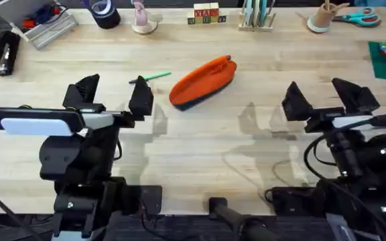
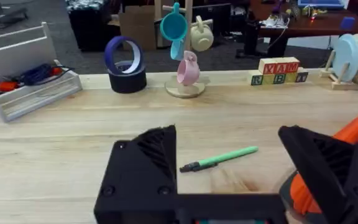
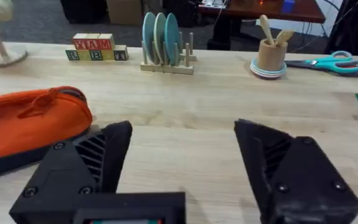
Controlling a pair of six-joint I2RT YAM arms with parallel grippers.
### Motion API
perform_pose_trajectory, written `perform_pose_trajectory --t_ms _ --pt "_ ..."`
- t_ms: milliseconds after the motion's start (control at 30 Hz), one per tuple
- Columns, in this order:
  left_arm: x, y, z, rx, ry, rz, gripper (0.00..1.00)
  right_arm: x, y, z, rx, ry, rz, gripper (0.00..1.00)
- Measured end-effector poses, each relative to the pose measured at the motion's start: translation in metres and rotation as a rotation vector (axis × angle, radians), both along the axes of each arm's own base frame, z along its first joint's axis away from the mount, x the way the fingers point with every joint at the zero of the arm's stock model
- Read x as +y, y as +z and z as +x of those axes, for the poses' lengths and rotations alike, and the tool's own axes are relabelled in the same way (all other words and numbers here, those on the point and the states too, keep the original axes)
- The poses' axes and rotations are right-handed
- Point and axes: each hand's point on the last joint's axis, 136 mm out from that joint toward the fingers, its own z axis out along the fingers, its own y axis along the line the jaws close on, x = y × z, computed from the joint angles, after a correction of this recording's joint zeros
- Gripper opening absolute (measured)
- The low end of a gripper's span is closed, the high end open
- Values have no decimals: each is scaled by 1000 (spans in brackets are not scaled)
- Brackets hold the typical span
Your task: Unzip the bag, pick up the pens from the table one at a time and place them inside, then zip the bag closed.
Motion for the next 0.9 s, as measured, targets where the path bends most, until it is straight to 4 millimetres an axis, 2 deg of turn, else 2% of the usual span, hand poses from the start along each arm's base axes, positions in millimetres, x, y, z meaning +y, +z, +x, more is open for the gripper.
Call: perform_pose_trajectory --t_ms 267,367,467,633,733,900 --pt "-4 -1 0 5 -25 0 993 1 1 0 -5 4 -3 997" --pt "-5 -9 -2 56 -29 -1 993 1 0 0 5 5 -2 997" --pt "-6 -8 -5 97 -34 -1 992 1 -1 -2 44 6 5 997" --pt "-9 20 -5 98 -51 -2 992 1 8 -5 139 6 5 996" --pt "-11 42 0 104 -64 -2 991 1 29 0 160 6 5 996" --pt "-19 76 17 148 -108 -3 993 2 62 20 219 9 5 997"
